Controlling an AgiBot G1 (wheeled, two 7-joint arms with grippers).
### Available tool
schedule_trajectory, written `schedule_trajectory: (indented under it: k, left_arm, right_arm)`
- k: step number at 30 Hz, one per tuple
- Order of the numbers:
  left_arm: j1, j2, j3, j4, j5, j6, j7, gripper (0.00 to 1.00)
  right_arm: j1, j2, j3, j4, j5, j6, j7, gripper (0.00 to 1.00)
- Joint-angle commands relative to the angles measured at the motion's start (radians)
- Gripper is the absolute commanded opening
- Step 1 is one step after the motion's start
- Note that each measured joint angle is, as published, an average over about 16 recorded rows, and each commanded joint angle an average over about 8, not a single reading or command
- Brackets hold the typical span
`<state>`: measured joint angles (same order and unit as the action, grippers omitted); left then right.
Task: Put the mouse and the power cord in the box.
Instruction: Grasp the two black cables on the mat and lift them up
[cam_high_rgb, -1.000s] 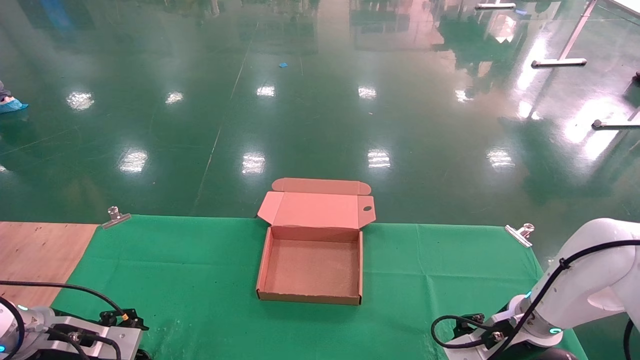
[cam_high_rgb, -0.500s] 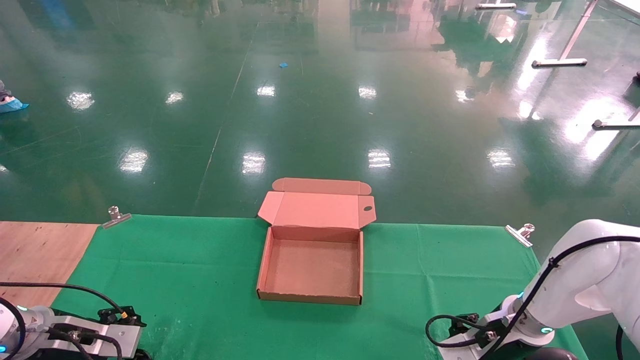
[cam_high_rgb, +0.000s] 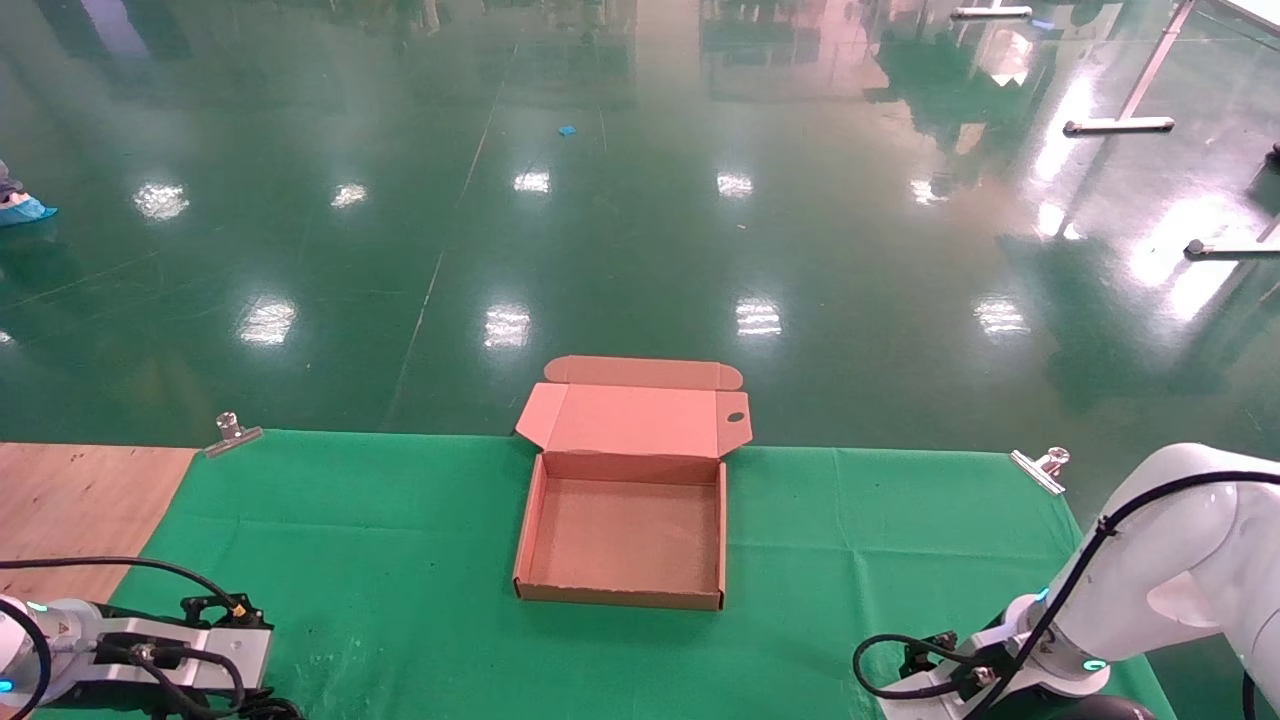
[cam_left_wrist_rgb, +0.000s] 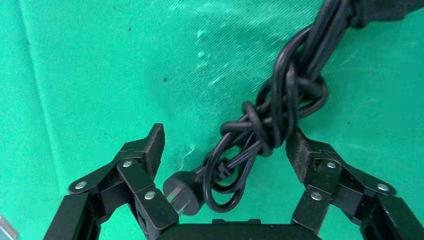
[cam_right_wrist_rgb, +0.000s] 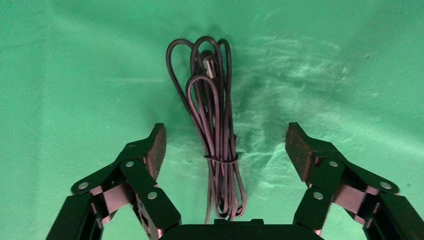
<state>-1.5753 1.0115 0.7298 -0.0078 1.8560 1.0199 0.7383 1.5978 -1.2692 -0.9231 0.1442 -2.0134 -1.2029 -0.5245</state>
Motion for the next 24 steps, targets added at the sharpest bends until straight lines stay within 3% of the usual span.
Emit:
schedule_trajectory:
  k: [1,24]
  left_arm:
    - [0.001,-0.001,-0.001,0.001,-0.002,-0.015,-0.002,0.00]
    - [-0.003,-0.031,-0.010,0.008,-0.015,0.104,0.043,0.00]
  right_arm:
    - [0.002,-0.002,0.001,-0.011,0.002,0.002,-0.007,0.00]
    - [0.025,-0.029,-0.001,-0.068,0.000,-0.009,-0.035,0.00]
